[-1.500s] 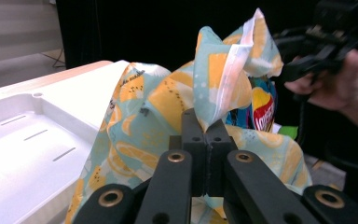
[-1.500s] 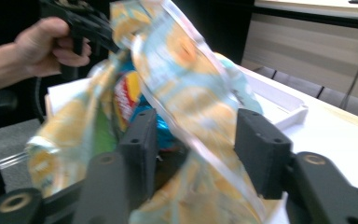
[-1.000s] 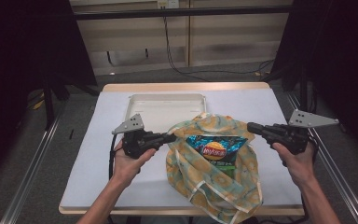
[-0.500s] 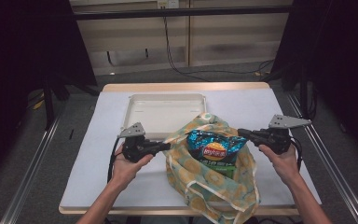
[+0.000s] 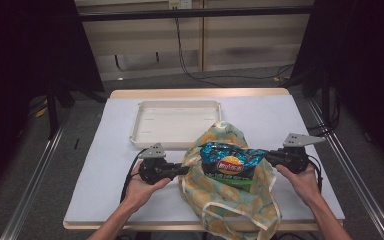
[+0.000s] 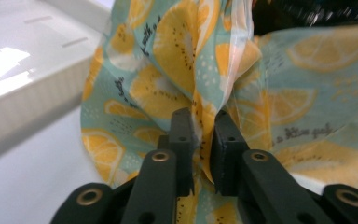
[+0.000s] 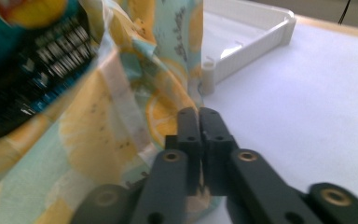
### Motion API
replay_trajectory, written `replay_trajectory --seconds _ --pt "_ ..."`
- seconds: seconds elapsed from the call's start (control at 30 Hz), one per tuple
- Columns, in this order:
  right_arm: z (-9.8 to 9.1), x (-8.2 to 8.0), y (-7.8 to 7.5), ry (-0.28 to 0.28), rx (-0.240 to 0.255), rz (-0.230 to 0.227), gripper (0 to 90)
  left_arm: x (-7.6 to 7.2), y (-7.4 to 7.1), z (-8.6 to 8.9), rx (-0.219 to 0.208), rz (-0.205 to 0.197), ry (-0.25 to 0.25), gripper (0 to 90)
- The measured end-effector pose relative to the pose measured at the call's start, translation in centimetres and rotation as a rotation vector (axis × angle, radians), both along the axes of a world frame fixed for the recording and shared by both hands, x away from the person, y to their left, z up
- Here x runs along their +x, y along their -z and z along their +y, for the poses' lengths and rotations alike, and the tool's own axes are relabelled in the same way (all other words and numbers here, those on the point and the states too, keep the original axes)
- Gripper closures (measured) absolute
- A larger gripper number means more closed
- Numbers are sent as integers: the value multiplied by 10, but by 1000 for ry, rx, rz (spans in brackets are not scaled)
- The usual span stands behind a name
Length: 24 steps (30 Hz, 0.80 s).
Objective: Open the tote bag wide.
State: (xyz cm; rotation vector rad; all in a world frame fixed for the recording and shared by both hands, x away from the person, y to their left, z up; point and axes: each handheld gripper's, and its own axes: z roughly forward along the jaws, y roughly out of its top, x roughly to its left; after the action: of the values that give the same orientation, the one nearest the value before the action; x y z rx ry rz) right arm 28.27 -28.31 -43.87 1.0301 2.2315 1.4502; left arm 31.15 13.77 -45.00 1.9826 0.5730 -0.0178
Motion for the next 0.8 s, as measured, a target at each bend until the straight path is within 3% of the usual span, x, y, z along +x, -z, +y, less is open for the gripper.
replay_trajectory --seconds 0.2,0.33,0.53,0.7,0.73,0.8 --pt "-9 -13 -23 7 55 -60 685 -1 -17 12 -85 -32 -32 692" --pt "-15 -31 -38 8 67 -102 620 -5 -29 17 -101 -61 -45 628" --pt "-16 -45 -44 -32 78 -116 588 -10 -48 22 -154 -106 -58 604" --pt "-3 -40 -40 -72 37 -98 535 -8 -55 10 -158 -128 6 624" --pt "3 -36 -38 -87 26 -93 528 -8 -53 0 -146 -127 33 584" --pt "10 -32 -37 -98 0 -94 509 -6 -48 -8 -124 -119 41 503"
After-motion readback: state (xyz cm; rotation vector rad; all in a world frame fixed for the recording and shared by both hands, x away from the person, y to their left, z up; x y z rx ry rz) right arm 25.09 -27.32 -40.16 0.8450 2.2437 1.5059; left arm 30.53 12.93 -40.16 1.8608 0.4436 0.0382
